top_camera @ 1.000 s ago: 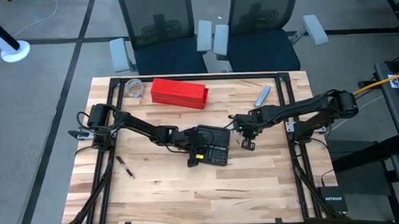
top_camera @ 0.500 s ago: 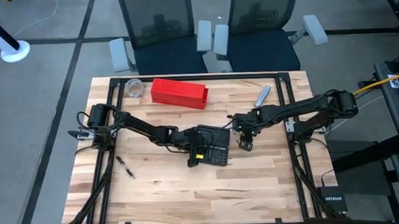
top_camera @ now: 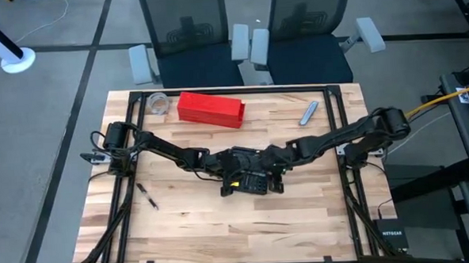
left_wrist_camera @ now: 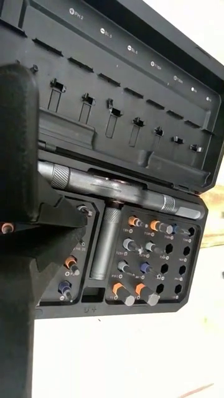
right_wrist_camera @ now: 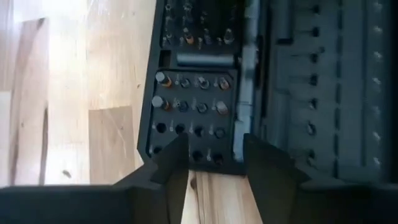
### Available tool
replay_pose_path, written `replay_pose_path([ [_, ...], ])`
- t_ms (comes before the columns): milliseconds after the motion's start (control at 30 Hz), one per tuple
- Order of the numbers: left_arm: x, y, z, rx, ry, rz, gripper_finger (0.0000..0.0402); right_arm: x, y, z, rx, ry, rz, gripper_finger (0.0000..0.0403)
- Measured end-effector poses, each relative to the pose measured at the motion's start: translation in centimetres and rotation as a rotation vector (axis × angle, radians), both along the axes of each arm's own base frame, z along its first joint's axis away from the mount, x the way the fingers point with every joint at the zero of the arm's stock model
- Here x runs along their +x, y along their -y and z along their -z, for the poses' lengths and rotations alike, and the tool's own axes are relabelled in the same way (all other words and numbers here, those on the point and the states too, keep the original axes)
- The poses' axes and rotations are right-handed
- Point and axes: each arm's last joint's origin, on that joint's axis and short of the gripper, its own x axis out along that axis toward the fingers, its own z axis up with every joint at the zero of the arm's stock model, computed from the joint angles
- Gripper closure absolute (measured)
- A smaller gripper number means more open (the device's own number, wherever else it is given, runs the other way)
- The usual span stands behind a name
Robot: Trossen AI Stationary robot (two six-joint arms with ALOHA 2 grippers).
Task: Prefit tool cases
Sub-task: Remove the screwdriver bit from the tool case
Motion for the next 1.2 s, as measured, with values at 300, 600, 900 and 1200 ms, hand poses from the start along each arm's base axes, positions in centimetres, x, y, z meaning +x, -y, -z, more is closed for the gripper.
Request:
replay_pose_path([
  [300,0.0,0.0,0.0,0.001,-0.003,0.0,0.0401,0.9,-0.2,1.7,-0.015,-0.051,-0.023,0.0269],
  [600,0.0,0.0,0.0,0.001,-0.002,-0.001,0.0401,1.6,-0.5,2.9,0.012,-0.05,-0.042,0.0269],
  [900,0.0,0.0,0.0,0.005,-0.006,0.001,0.0401,1.7,-0.4,3.3,-0.006,-0.067,-0.032,0.0374],
  [1200,0.0,-0.1,0.0,0.006,-0.003,-0.002,0.0401,0.9,-0.3,1.3,0.009,-0.035,0.0,0.0399],
])
